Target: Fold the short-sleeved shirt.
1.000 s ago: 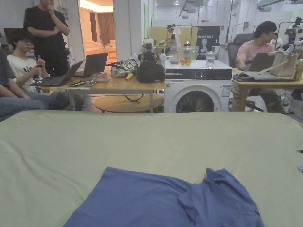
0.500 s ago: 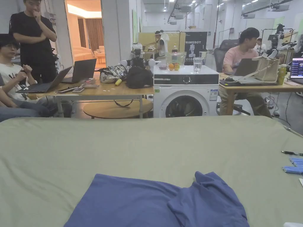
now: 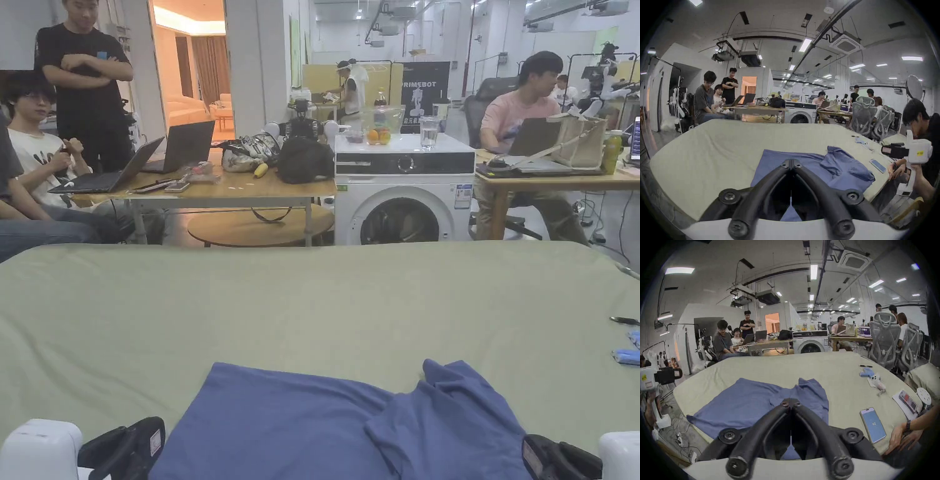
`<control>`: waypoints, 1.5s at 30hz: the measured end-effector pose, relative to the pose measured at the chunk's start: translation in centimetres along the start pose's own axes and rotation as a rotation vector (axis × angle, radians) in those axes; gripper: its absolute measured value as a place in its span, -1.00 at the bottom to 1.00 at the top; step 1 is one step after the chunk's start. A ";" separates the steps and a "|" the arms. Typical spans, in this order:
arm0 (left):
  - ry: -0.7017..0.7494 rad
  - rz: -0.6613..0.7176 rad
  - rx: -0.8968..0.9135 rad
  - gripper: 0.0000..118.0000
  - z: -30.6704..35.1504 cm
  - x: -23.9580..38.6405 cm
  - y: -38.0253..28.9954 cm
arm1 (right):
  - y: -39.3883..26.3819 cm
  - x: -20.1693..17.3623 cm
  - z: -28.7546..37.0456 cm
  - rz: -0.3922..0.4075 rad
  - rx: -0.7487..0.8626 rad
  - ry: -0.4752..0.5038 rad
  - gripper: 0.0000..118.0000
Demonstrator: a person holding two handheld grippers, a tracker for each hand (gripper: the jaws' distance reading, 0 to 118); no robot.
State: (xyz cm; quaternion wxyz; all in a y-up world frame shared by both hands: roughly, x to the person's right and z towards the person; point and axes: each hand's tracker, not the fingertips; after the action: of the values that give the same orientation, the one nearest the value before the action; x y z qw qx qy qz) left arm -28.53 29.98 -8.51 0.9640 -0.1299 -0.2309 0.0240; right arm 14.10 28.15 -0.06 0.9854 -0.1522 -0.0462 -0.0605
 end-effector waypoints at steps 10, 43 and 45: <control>-0.033 0.080 -0.104 -0.95 -2.4 -2.4 0.1 | -0.6 1.3 -0.1 -0.048 -0.026 0.006 -1.00; 0.118 -0.006 -0.697 -1.00 -43.7 -10.0 -1.3 | 1.2 11.9 -12.7 -0.127 -0.386 -0.144 -0.33; 0.132 -0.040 -0.690 -1.00 -44.2 -10.2 -1.5 | 1.7 13.4 -16.1 -0.176 -0.360 -0.143 0.24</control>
State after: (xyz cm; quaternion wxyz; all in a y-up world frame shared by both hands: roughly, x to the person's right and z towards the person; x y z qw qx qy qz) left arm -17.66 16.86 -50.58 0.8763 -0.4448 -0.1652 -0.0831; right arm 28.71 23.47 -14.42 0.9274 -0.3251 -0.1178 -0.1426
